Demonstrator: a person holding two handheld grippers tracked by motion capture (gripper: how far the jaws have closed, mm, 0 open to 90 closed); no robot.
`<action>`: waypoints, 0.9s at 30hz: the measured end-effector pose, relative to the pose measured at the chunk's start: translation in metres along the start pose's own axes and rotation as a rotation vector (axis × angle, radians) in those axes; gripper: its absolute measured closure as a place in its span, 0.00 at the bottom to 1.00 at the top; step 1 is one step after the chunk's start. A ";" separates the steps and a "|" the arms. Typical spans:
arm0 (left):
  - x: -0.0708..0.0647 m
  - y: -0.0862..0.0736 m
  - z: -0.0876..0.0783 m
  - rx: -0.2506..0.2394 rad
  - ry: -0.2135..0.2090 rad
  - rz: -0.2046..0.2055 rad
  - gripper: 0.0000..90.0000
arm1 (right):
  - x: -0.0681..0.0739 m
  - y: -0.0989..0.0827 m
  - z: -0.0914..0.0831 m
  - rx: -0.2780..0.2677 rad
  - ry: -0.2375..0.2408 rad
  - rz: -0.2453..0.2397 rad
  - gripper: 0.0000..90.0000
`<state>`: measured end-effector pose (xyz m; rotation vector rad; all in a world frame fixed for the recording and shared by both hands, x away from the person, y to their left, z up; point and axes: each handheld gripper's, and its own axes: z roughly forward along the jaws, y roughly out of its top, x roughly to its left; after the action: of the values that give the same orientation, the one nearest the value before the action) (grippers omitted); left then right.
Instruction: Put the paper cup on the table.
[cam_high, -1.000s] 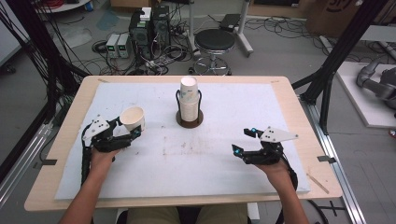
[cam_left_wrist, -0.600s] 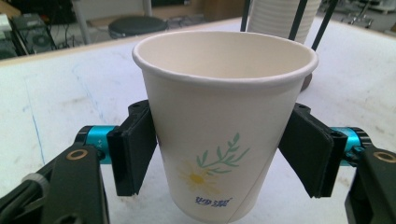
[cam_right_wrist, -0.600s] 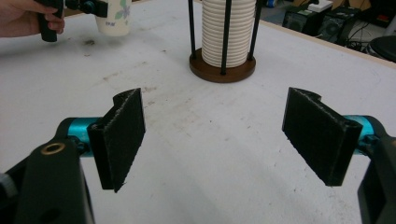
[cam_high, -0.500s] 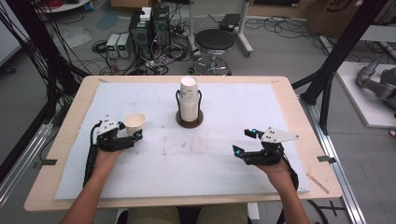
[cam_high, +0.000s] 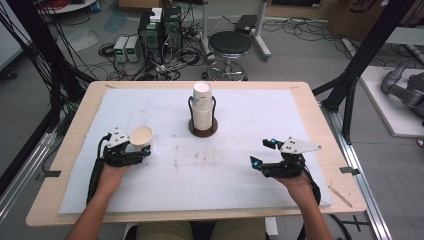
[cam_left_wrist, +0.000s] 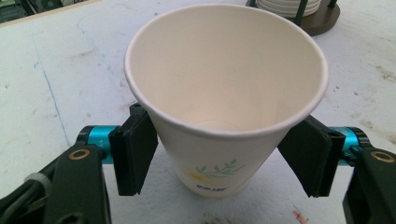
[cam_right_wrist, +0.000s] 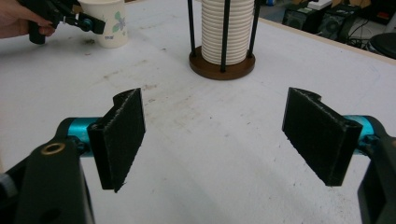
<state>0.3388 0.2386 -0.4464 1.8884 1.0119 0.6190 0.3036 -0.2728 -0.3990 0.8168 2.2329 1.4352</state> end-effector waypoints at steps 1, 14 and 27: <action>0.000 0.000 -0.001 0.003 0.005 -0.003 0.34 | 0.001 0.000 -0.001 0.003 0.003 0.008 0.24; -0.002 -0.005 -0.038 -0.139 -0.003 -0.106 0.20 | -0.003 -0.004 -0.005 0.010 -0.007 0.023 0.24; -0.020 0.008 -0.064 -0.385 -0.175 -0.045 0.20 | -0.004 -0.015 -0.017 0.044 -0.077 0.040 0.24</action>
<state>0.2836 0.2494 -0.4088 1.5470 0.7587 0.5658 0.2934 -0.2919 -0.4053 0.9204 2.2097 1.3531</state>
